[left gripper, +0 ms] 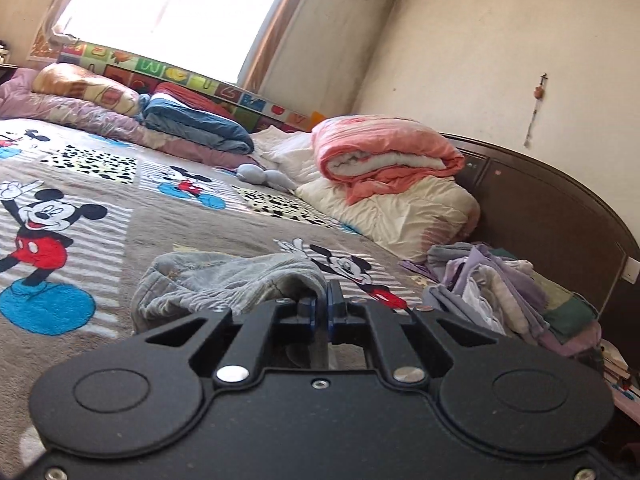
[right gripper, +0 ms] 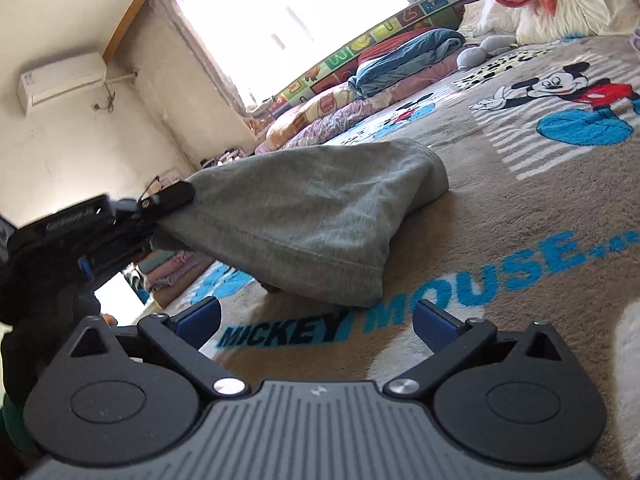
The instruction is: Fold clothes
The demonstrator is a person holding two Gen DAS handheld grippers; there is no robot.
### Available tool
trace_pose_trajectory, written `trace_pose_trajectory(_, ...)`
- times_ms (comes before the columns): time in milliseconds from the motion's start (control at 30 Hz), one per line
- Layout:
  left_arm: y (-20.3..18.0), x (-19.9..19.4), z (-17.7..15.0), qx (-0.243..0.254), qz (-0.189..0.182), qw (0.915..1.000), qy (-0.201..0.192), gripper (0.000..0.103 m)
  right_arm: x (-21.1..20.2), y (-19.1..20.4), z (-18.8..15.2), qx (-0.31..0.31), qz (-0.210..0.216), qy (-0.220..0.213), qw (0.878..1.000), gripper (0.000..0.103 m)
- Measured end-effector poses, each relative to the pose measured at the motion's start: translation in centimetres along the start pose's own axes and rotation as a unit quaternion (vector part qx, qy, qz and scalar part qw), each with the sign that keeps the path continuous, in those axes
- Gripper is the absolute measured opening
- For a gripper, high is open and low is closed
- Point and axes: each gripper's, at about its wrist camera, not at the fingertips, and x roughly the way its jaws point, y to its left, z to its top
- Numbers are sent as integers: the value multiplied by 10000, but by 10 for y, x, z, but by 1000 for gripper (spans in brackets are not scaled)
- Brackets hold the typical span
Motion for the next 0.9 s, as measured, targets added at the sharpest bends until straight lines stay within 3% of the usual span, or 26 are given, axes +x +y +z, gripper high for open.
trace_pose_trajectory(100,-16,-4,-5,220,-235,9994,92,2,-6,7,5,-392,-226,-143,9989,98)
trace_pose_trajectory(133,-20,-5,-6,238,-333,9991,128,2,-7,16,4,-782,-351,-177,9962,98)
trace_pose_trajectory(267,-28,-7,-8,321,-687,9965,351,2,-8,59,-10,-2446,-763,-312,9661,93)
trace_pose_trajectory(300,-30,-7,-8,342,-776,9956,407,6,-9,67,-14,-2709,-786,-332,9588,88)
trace_pose_trajectory(333,-32,-8,-9,363,-864,9945,463,21,-9,71,-16,-2845,-798,-311,9548,84)
trace_pose_trajectory(400,-35,-9,-10,404,-1041,9921,574,39,-7,72,-18,-2913,-890,-236,9522,83)
trace_pose_trajectory(500,-41,-11,-11,470,-1290,9878,737,40,-7,67,-17,-2861,-1147,-245,9510,81)
trace_pose_trajectory(667,-27,-20,-18,891,-576,9913,778,49,-15,53,-7,-2460,-1551,-567,9551,79)
trace_pose_trajectory(800,-17,-27,-22,1224,-2,9892,806,50,-22,33,3,-1853,-1821,-805,9623,79)
trace_pose_trajectory(833,-14,-28,-24,1319,146,9878,820,50,-22,29,5,-1766,-1906,-826,9621,79)
trace_pose_trajectory(900,-17,-16,-39,1877,569,9749,1049,50,-23,24,7,-1720,-2009,-882,9604,79)
